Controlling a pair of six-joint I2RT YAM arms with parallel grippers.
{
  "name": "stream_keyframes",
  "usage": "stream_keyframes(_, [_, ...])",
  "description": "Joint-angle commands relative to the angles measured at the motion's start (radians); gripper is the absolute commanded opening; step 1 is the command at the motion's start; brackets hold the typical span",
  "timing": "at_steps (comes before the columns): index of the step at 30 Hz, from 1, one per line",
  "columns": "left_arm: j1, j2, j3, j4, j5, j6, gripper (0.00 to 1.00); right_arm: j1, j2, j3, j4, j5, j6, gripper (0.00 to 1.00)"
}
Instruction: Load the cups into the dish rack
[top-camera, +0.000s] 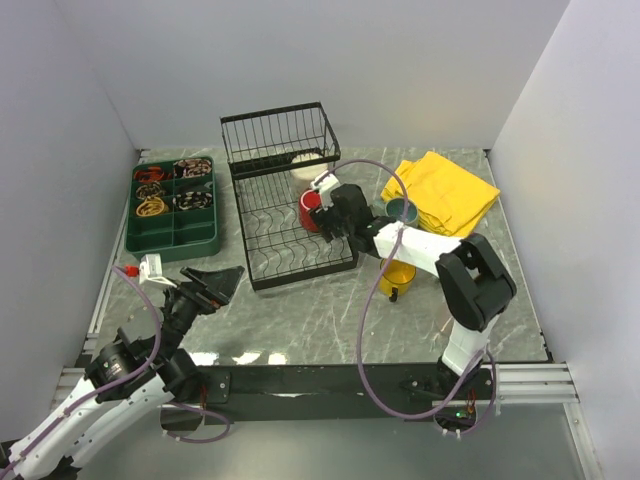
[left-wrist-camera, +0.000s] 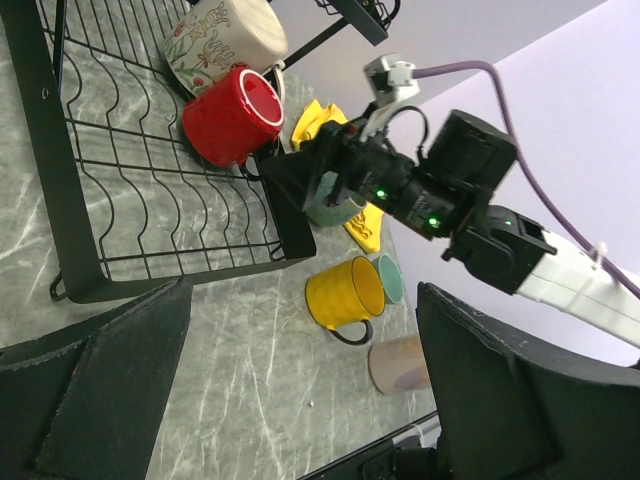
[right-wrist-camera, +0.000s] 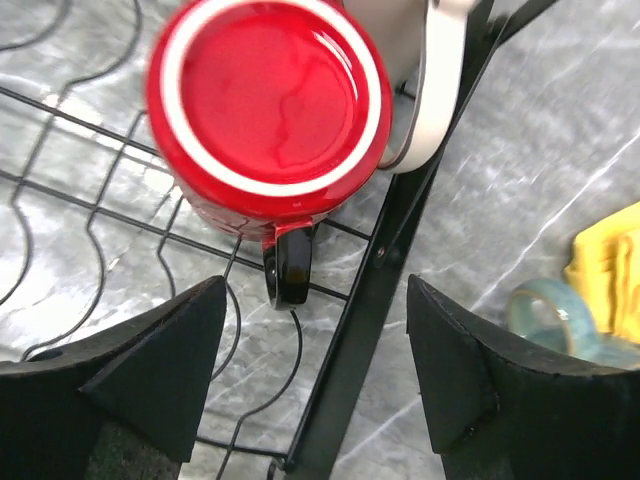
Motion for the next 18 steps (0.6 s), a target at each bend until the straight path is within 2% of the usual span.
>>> stream_keyframes(1, [0.0,-0.015,0.002,0.01,-0.01,-0.008,1.0,-0.006,-0.09,-0.025,0.024,-0.062,-0.089,0.81])
stream_keyframes(5, [0.0,-0.021,0.005,0.003,-0.013,-0.005,0.99,-0.006,-0.159,-0.034,-0.051,-0.18,-0.162,0.81])
stream_keyframes(11, [0.0,-0.033,0.005,-0.009,-0.017,-0.002,1.0,-0.006,-0.227,0.018,-0.267,-0.424,-0.357,0.8])
stream_keyframes(14, [0.0,-0.032,0.005,-0.007,-0.014,0.0,0.99,-0.006,-0.21,0.074,-0.397,-0.605,-0.471,0.72])
stream_keyframes(16, [0.0,-0.027,0.008,-0.007,-0.013,0.001,1.0,-0.001,-0.166,0.129,-0.491,-0.714,-0.551,0.57])
stream_keyframes(18, [0.0,-0.025,0.013,-0.007,-0.011,0.003,1.0,0.007,-0.116,0.179,-0.555,-0.739,-0.572,0.46])
